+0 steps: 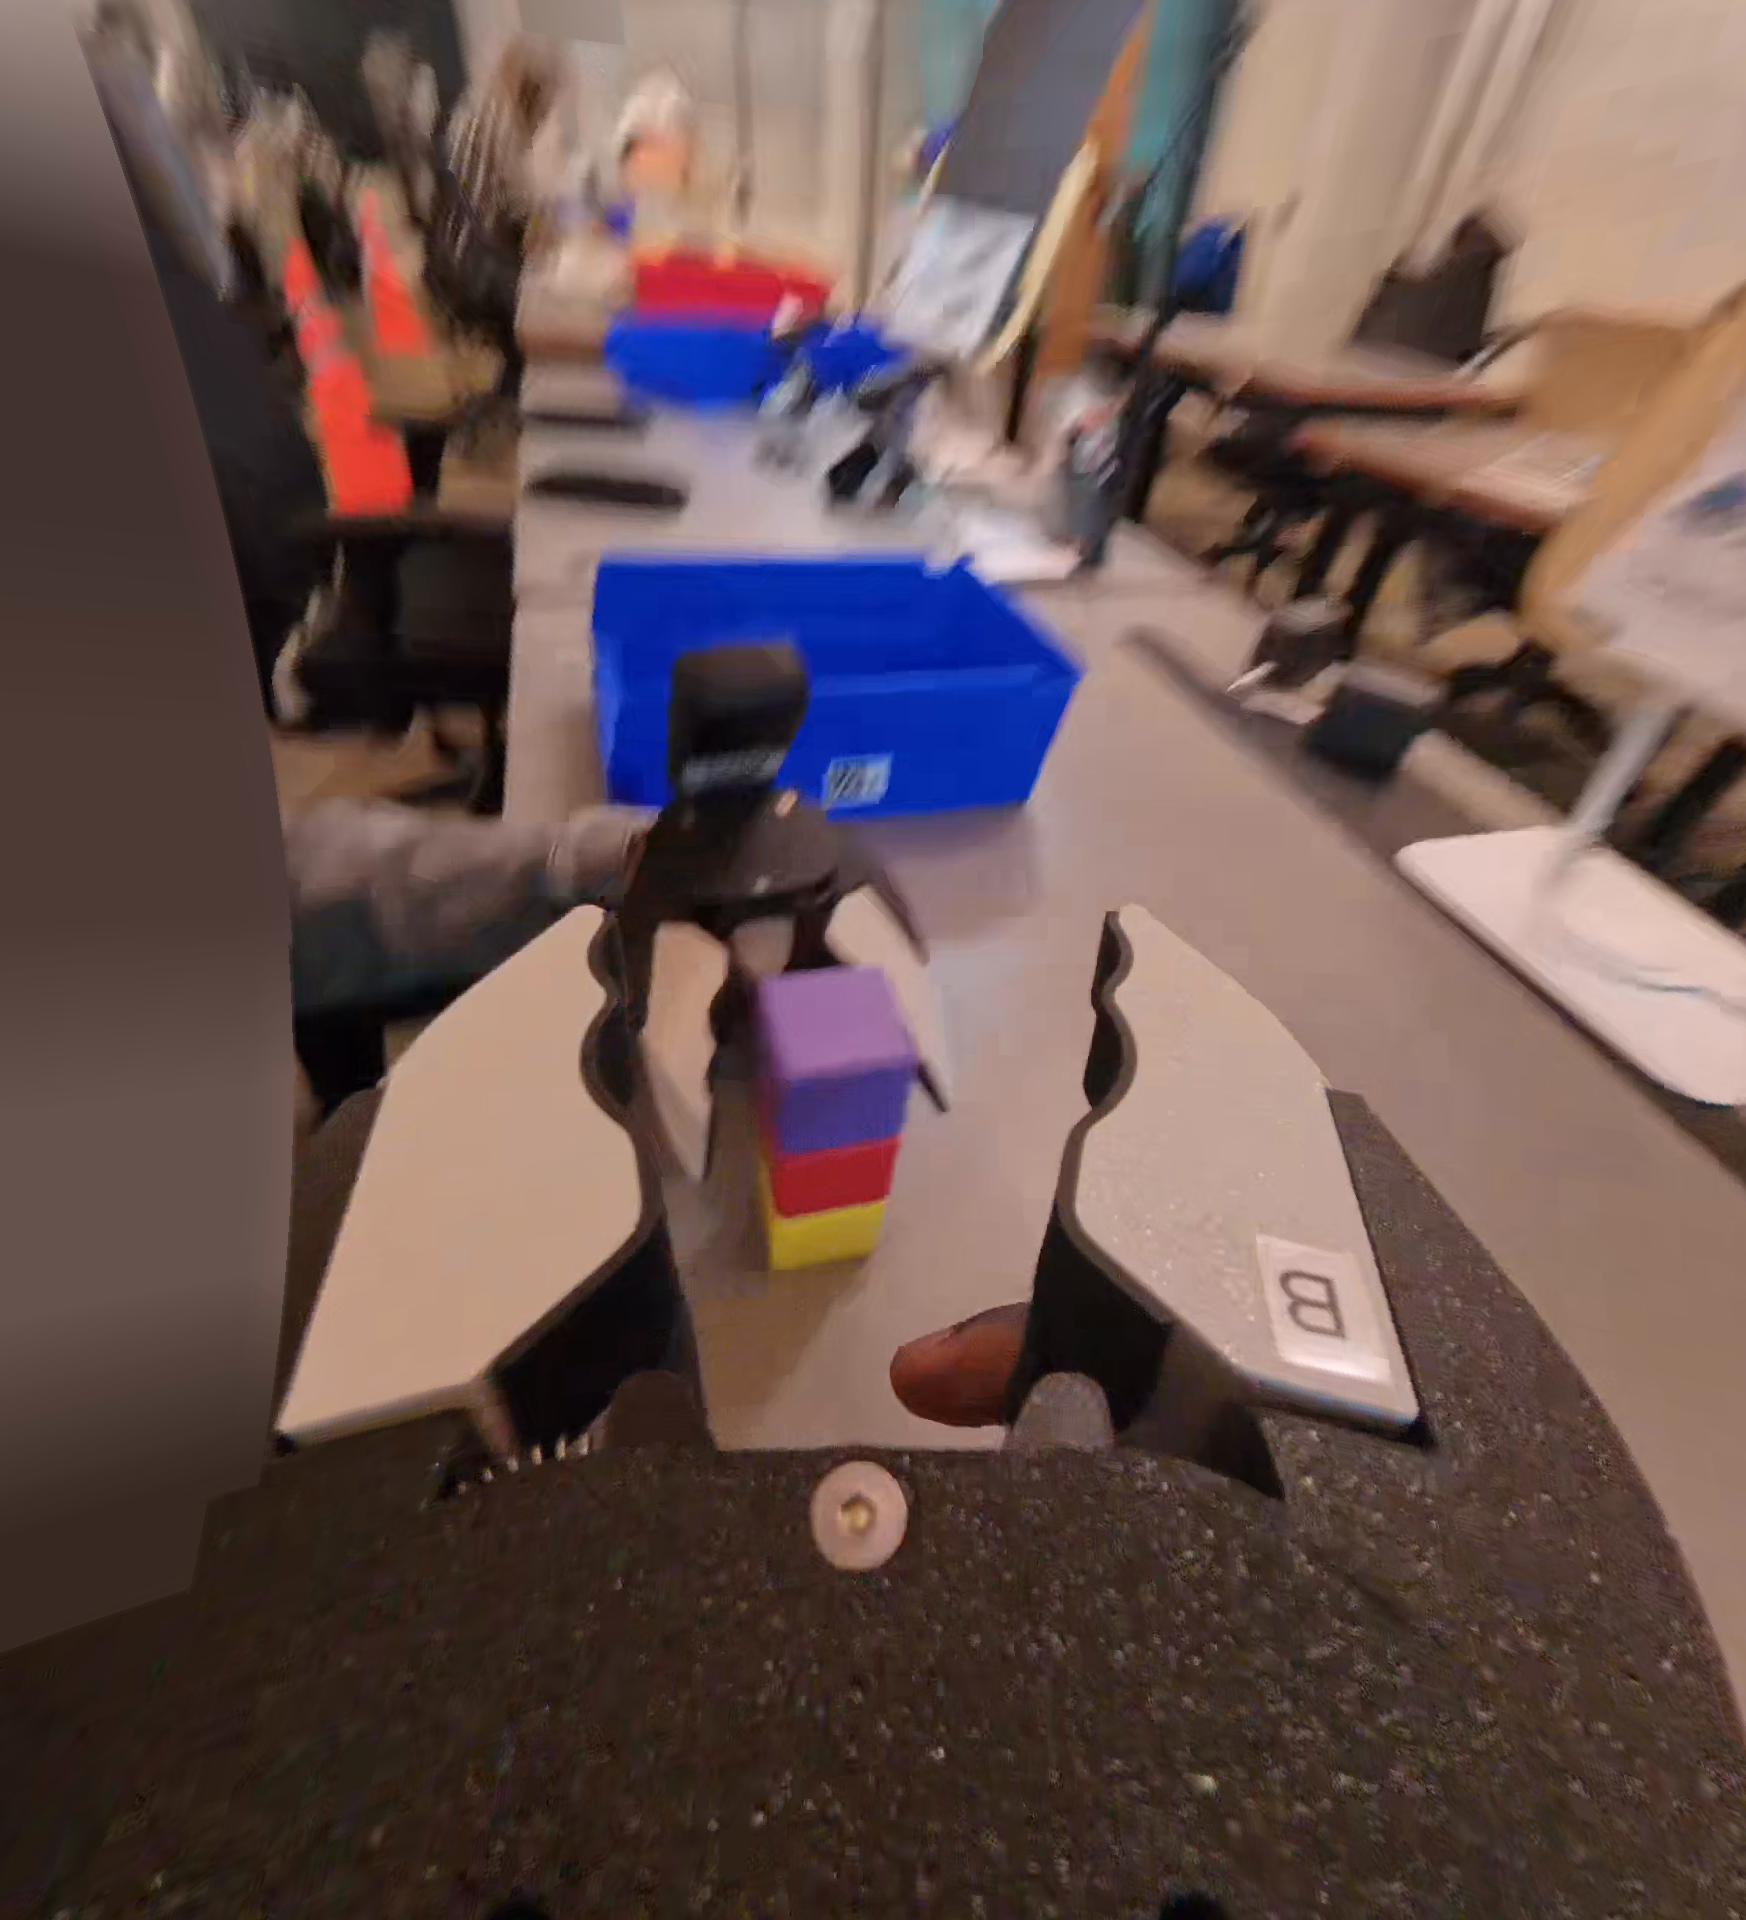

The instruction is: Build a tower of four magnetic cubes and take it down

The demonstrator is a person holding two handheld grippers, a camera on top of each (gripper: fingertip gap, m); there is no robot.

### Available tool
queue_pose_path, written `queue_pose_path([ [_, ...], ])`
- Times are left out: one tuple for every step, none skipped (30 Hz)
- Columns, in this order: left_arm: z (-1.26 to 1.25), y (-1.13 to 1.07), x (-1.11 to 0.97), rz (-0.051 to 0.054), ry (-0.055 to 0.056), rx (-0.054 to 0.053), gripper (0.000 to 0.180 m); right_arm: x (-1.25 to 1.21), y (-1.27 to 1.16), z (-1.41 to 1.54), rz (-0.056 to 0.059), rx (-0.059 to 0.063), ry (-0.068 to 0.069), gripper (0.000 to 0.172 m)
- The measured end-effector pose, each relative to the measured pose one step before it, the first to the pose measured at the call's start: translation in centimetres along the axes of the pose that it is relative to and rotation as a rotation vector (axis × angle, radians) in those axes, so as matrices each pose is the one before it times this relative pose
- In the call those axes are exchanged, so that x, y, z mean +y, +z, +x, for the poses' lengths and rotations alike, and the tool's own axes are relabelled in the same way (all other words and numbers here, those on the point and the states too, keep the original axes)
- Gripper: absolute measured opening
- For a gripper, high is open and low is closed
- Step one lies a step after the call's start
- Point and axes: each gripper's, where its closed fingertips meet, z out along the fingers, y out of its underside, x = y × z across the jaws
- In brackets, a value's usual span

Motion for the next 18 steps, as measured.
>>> queue_pose_path([
  [-0.026, 0.153, 0.124, -0.0079, 0.0079, -0.0077, 0.083, 1.641, 1.580, -0.921, -0.0800, -0.0423, -0.0312, 0.086],
  [-0.130, 0.086, 0.074, -0.0041, 0.0056, -0.0132, 0.076, 1.552, 1.501, -0.492, -0.0754, -0.0252, -0.0290, 0.085],
  [-0.160, 0.043, 0.060, -0.0031, -0.0002, -0.0134, 0.066, 1.310, 1.345, -0.338, -0.0636, -0.0252, -0.0178, 0.085],
  [-0.090, -0.022, 0.031, 0.0000, -0.0033, -0.0056, 0.055, 0.949, 1.149, -0.153, -0.0442, -0.0218, -0.0021, 0.084],
  [0.072, -0.030, 0.006, 0.0025, -0.0035, 0.0067, 0.050, 0.608, 0.932, 0.051, -0.0255, -0.0140, 0.0095, 0.079],
  [-0.024, -0.020, 0.012, 0.0006, -0.0027, -0.0002, 0.050, 0.478, 0.712, 0.203, -0.0197, -0.0081, 0.0119, 0.075],
  [0.041, -0.007, 0.002, 0.0000, 0.0000, 0.0037, 0.050, 0.396, 0.557, 0.271, -0.0168, -0.0027, 0.0084, 0.072],
  [0.073, -0.007, 0.007, 0.0004, 0.0018, 0.0044, 0.050, 0.301, 0.443, 0.177, -0.0104, -0.0063, 0.0039, 0.070],
  [0.044, -0.003, -0.004, 0.0004, 0.0023, 0.0019, 0.050, 0.297, 0.359, 0.033, -0.0116, -0.0115, 0.0014, 0.066],
  [0.066, 0.006, 0.004, 0.0003, 0.0030, 0.0035, 0.050, 0.357, 0.251, -0.039, -0.0169, -0.0125, -0.0035, 0.056],
  [0.021, -0.006, 0.002, 0.0000, 0.0003, 0.0012, 0.050, 0.231, 0.118, -0.042, -0.0096, -0.0064, -0.0104, 0.049],
  [0.017, 0.000, 0.000, 0.0000, -0.0002, 0.0012, 0.050, 0.031, -0.016, -0.024, 0.0006, -0.0008, -0.0115, 0.049],
  [0.044, 0.013, -0.003, -0.0002, 0.0022, 0.0025, 0.050, 0.001, -0.054, -0.061, -0.0008, 0.0017, -0.0092, 0.048],
  [0.037, 0.010, 0.008, -0.0002, 0.0019, 0.0012, 0.050, 0.007, -0.061, -0.018, -0.0003, 0.0078, -0.0088, 0.048],
  [0.005, -0.008, 0.005, -0.0002, -0.0007, 0.0005, 0.050, -0.070, -0.113, 0.040, 0.0077, 0.0144, -0.0069, 0.048],
  [0.023, -0.029, 0.005, -0.0003, -0.0059, 0.0044, 0.050, -0.303, -0.279, 0.144, 0.0246, 0.0220, 0.0008, 0.048],
  [0.010, -0.059, 0.021, -0.0010, -0.0020, 0.0022, 0.050, -0.852, -0.691, 0.294, 0.0584, 0.0236, 0.0170, 0.048],
  [-0.007, -0.089, 0.032, -0.0002, -0.0004, -0.0006, 0.050, -1.222, -1.094, 0.294, 0.0742, 0.0140, 0.0302, 0.048],
])
